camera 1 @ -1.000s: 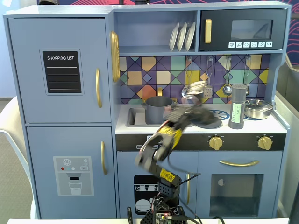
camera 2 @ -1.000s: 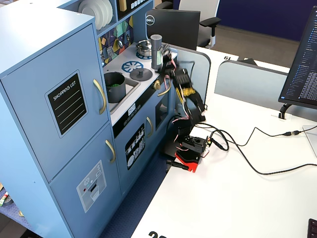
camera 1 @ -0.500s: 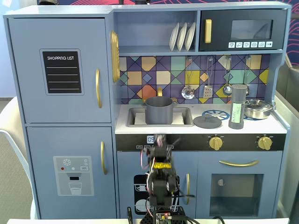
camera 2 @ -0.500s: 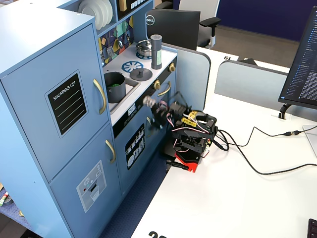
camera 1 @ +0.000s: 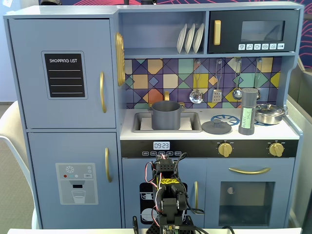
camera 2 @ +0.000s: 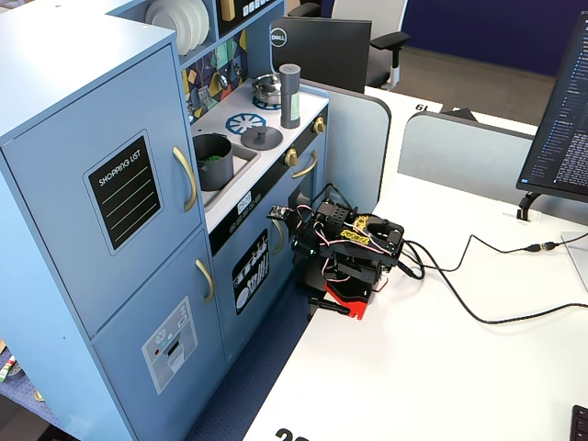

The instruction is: Put salt in the gray recipient

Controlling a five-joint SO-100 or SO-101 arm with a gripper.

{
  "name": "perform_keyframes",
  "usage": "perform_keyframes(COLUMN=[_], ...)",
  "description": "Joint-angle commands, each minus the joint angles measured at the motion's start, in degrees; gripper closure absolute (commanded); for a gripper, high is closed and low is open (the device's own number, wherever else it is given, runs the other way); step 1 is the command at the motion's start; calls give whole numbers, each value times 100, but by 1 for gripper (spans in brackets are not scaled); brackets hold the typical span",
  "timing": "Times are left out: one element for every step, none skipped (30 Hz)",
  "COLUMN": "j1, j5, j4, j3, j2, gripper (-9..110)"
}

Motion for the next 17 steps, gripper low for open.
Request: perform_keyframes(j1=[-9,-9,-9,-9,-9,-9,-9,-9,-9,-9,-9,-9,-9,-9,-9,-9,-9], j5=[-88,-88,-88,-88,-88,-88,-88,-88,-88,-88,-88,-88,-88,-88,-88,-88,-88], j4=[62,62,62,62,62,62,62,62,62,62,62,62,62,62,62,62,62], j3=[0,9,9,9,9,9,9,9,9,9,9,9,9,9,9,9,9], j2=[35,35,35,35,35,35,35,35,35,35,35,35,35,35,35,35,35], gripper=[99,98,98,98,98,97,97,97,97,97,97,97,96,96,96,96,96])
